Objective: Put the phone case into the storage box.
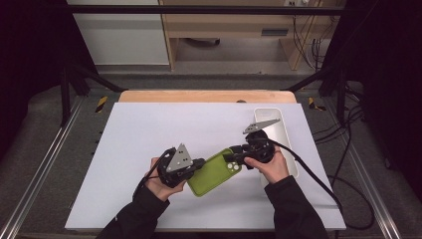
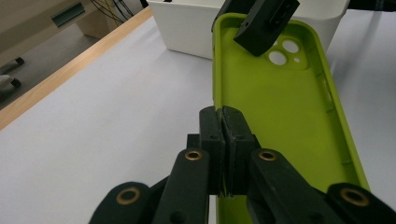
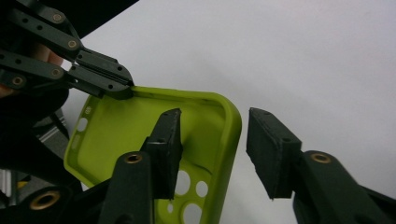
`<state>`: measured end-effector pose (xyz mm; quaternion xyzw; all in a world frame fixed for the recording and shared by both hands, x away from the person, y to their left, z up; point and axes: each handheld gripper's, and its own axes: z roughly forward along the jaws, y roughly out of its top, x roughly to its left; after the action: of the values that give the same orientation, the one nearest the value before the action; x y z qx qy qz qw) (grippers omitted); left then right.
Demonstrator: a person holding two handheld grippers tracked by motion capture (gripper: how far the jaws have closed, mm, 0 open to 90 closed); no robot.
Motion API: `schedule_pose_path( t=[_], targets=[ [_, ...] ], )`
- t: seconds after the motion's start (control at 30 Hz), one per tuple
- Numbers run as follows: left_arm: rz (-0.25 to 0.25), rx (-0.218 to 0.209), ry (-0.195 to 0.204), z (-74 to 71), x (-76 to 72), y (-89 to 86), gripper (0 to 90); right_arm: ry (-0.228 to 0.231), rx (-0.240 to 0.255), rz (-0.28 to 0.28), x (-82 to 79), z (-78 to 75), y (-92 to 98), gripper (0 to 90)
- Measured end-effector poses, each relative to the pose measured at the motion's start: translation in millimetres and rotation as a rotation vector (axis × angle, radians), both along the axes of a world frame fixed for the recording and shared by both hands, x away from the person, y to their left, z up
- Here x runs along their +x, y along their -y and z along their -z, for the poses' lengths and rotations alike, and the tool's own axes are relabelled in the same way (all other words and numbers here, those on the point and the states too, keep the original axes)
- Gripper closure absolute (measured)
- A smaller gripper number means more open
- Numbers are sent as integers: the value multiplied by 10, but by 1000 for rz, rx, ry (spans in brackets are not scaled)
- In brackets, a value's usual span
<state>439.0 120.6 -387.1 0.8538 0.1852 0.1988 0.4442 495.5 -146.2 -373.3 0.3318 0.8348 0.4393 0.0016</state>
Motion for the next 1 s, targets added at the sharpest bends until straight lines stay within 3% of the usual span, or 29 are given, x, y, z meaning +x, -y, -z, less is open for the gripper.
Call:
schedule_pose_path(
  t=[0.33, 1.0],
  targets=[
    [6, 7, 11, -8, -9, -3, 877, -51, 22, -3, 23, -26, 29, 674],
    [16, 42, 35, -11, -26, 15, 877, -85, -21, -19, -2, -44, 56, 774]
  ],
)
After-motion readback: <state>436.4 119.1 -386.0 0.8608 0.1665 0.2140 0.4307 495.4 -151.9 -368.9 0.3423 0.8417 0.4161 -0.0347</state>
